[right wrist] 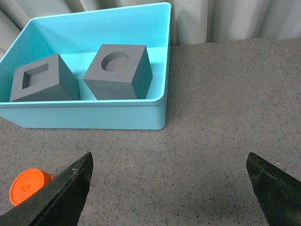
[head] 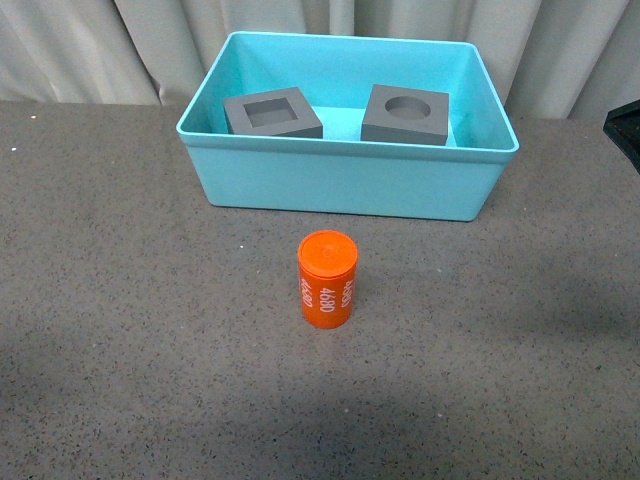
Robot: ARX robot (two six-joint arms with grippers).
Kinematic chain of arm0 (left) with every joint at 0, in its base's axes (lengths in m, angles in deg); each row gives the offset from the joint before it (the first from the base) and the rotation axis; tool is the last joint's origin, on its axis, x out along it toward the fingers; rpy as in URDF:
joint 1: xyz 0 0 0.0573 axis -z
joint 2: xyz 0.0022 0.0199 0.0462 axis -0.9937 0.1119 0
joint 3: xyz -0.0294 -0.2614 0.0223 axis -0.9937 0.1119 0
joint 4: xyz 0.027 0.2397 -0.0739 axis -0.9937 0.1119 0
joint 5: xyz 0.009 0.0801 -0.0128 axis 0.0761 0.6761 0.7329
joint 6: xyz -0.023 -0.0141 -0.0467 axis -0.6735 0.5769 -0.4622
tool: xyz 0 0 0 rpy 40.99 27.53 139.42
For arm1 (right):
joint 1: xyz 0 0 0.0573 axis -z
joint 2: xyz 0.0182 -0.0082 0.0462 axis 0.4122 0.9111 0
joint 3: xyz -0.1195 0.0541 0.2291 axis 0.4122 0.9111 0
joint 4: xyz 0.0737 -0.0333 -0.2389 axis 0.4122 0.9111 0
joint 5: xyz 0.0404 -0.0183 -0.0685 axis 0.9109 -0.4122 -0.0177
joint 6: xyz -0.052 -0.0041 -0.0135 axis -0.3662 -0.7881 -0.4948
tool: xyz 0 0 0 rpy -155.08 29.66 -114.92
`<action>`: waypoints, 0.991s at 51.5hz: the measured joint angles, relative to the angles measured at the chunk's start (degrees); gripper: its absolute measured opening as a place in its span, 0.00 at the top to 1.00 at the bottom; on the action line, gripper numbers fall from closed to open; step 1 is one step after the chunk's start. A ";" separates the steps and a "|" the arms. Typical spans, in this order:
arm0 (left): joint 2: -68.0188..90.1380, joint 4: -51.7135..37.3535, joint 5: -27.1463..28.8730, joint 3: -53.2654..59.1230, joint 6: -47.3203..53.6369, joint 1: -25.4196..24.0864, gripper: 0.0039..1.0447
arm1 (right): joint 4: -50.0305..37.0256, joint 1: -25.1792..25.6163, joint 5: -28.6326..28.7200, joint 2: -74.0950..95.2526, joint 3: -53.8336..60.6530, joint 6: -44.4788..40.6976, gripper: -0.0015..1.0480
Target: Place gray and orange parts in blue box
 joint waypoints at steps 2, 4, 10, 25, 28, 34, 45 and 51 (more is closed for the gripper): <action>0.81 -6.69 -3.21 2.64 3.30 0.00 0.12 | 0.00 0.00 0.02 0.00 0.00 -0.02 0.09; 1.55 -13.75 -5.44 4.81 5.46 0.00 0.17 | 0.00 0.00 0.02 0.00 0.00 0.00 0.09; -2.03 -24.65 -7.78 4.79 12.24 0.35 0.36 | -0.02 0.00 0.15 -0.09 0.00 0.00 0.09; -15.02 -11.85 -7.72 4.83 15.52 0.31 0.86 | 0.00 0.04 0.00 -0.09 0.02 0.00 0.09; -16.48 -10.49 -7.69 4.83 15.65 0.31 0.95 | 0.00 0.04 0.00 -0.09 0.02 0.00 0.09; -19.19 -8.04 -7.72 4.83 15.89 0.31 0.97 | 0.00 0.07 0.00 -0.09 0.02 0.00 0.09; -24.20 -3.10 -7.72 4.85 16.04 0.31 0.97 | 0.00 0.04 0.02 -0.09 0.02 0.00 0.09; -25.99 -1.25 -7.72 4.83 16.04 0.31 0.97 | 0.00 0.07 -0.02 -0.09 0.02 0.00 0.09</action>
